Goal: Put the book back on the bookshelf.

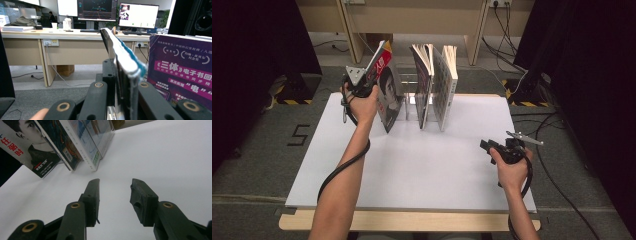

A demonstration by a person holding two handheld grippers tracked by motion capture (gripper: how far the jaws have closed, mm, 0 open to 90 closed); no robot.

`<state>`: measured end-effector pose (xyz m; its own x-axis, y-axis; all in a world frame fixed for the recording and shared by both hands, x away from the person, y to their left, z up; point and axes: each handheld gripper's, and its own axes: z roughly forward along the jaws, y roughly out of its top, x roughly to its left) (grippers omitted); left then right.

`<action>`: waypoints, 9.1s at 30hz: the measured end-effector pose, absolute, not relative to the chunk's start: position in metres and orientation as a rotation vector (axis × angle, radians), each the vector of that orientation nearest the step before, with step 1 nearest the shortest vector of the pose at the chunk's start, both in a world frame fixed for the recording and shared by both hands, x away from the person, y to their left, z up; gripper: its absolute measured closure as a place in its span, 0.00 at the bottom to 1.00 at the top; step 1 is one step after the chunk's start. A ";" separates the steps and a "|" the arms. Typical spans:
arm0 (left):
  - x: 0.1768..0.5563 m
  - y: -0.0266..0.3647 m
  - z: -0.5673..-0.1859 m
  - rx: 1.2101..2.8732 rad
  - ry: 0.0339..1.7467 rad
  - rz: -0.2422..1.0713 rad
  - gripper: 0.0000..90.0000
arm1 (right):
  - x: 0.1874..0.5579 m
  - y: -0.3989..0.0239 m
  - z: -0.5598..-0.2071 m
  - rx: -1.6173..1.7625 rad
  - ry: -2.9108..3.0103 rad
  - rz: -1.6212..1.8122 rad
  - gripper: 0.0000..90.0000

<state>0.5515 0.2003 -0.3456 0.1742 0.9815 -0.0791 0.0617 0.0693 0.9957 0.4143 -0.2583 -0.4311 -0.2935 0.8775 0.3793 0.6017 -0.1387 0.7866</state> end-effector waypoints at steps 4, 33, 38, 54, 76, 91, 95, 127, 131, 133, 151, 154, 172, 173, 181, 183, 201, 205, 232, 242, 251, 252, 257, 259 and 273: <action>0.551 0.200 -0.345 1.275 1.149 0.997 0.92 | 0.415 -0.258 -0.432 1.672 1.851 1.402 0.66; 0.549 0.208 -0.347 1.261 1.215 0.871 0.71 | 0.414 -0.258 -0.431 1.673 1.852 1.407 0.66; 0.546 0.210 -0.352 1.254 1.226 0.852 0.69 | 0.414 -0.258 -0.431 1.672 1.856 1.405 0.66; 0.533 0.214 -0.352 1.258 1.254 0.795 0.57 | 0.414 -0.257 -0.431 1.669 1.862 1.401 0.66; 0.521 0.220 -0.350 1.264 1.279 0.701 0.51 | 0.414 -0.255 -0.431 1.664 1.866 1.398 0.66; 0.511 0.226 -0.358 1.297 1.285 0.726 0.50 | 0.413 -0.255 -0.431 1.671 1.866 1.399 0.66; 0.507 0.228 -0.359 1.294 1.288 0.728 0.50 | 0.413 -0.255 -0.431 1.670 1.863 1.400 0.66; 0.475 0.247 -0.384 1.370 1.337 0.694 0.49 | 0.413 -0.254 -0.431 1.671 1.871 1.395 0.66; 0.471 0.251 -0.386 1.377 1.342 0.686 0.49 | 0.413 -0.253 -0.431 1.676 1.869 1.395 0.66; 0.469 0.252 -0.387 1.379 1.342 0.684 0.49 | 0.413 -0.253 -0.431 1.672 1.870 1.394 0.66; 0.453 0.260 -0.397 1.404 1.344 0.656 0.48 | 0.413 -0.251 -0.432 1.676 1.875 1.391 0.66; 0.450 0.260 -0.400 1.410 1.344 0.648 0.48 | 0.413 -0.252 -0.432 1.670 1.876 1.390 0.66; 0.433 0.276 -0.408 1.394 1.367 0.643 0.47 | 0.413 -0.251 -0.432 1.665 1.880 1.389 0.66; 0.432 0.276 -0.408 1.395 1.368 0.643 0.47 | 0.413 -0.250 -0.432 1.664 1.881 1.389 0.66; 0.424 0.282 -0.416 1.405 1.377 0.634 0.47 | 0.413 -0.250 -0.433 1.664 1.882 1.388 0.66; 0.422 0.283 -0.418 1.405 1.380 0.634 0.47 | 0.413 -0.250 -0.433 1.666 1.881 1.387 0.66; 0.406 0.290 -0.436 1.440 1.399 0.632 0.47 | 0.413 -0.250 -0.434 1.671 1.883 1.384 0.66; 0.401 0.293 -0.442 1.439 1.410 0.628 0.47 | 0.413 -0.251 -0.434 1.671 1.883 1.382 0.66; 0.378 0.314 -0.469 1.461 1.465 0.623 0.47 | 0.413 -0.250 -0.436 1.675 1.886 1.376 0.66; 0.372 0.326 -0.481 1.478 1.500 0.631 0.47 | 0.413 -0.250 -0.436 1.673 1.887 1.372 0.66; 0.368 0.338 -0.493 1.484 1.546 0.643 0.47 | 0.413 -0.248 -0.437 1.672 1.899 1.366 0.66; 0.368 0.339 -0.494 1.485 1.548 0.643 0.47 | 0.413 -0.248 -0.437 1.672 1.897 1.367 0.66; 0.367 0.340 -0.499 1.491 1.555 0.648 0.47 | 0.413 -0.248 -0.438 1.671 1.892 1.362 0.66; 0.366 0.340 -0.501 1.490 1.554 0.650 0.47 | 0.413 -0.248 -0.438 1.671 1.894 1.361 0.66; 0.359 0.342 -0.497 1.456 1.546 0.659 0.47 | 0.413 -0.246 -0.437 1.688 1.894 1.368 0.66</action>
<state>0.3587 0.3415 -0.4971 0.0821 0.9671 -0.2408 0.4960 0.1699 0.8515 0.4125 -0.2463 -0.4368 -0.2925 0.8783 0.3782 0.6349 -0.1173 0.7636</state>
